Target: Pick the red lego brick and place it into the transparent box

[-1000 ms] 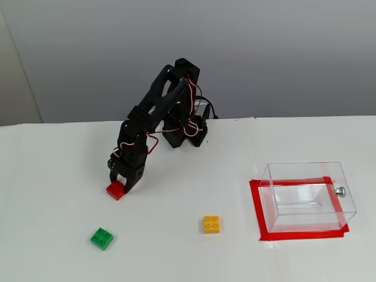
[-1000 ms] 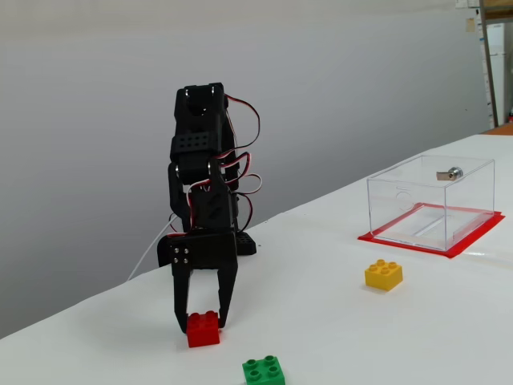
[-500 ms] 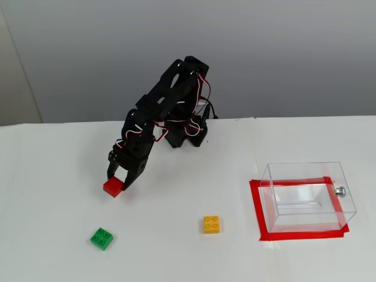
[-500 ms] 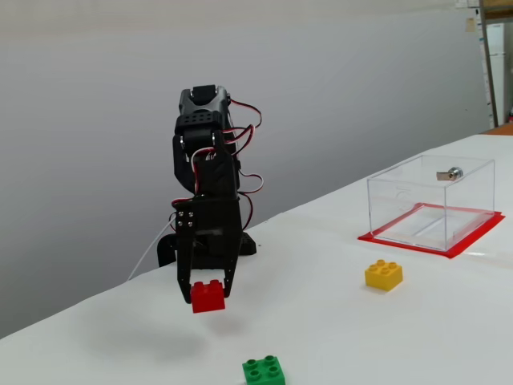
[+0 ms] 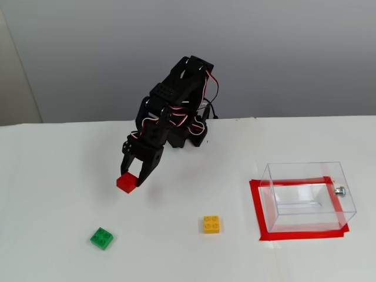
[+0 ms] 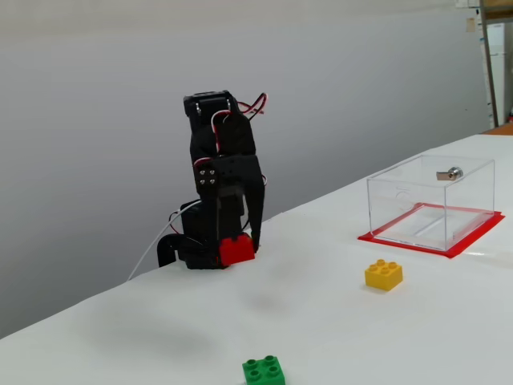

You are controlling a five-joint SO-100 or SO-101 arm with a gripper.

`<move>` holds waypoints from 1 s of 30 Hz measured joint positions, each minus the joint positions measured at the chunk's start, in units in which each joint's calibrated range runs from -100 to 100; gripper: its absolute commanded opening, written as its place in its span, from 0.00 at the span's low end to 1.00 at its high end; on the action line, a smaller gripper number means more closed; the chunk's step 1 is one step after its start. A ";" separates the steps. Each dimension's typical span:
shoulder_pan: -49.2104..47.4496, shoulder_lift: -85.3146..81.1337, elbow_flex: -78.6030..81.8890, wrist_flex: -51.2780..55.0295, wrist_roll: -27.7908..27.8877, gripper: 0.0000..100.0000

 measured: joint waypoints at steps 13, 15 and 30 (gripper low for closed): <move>-23.18 -8.03 -10.68 6.43 -0.73 0.14; -25.85 -8.46 -12.44 6.43 -0.73 0.14; -51.82 -8.54 -18.89 6.43 -0.73 0.14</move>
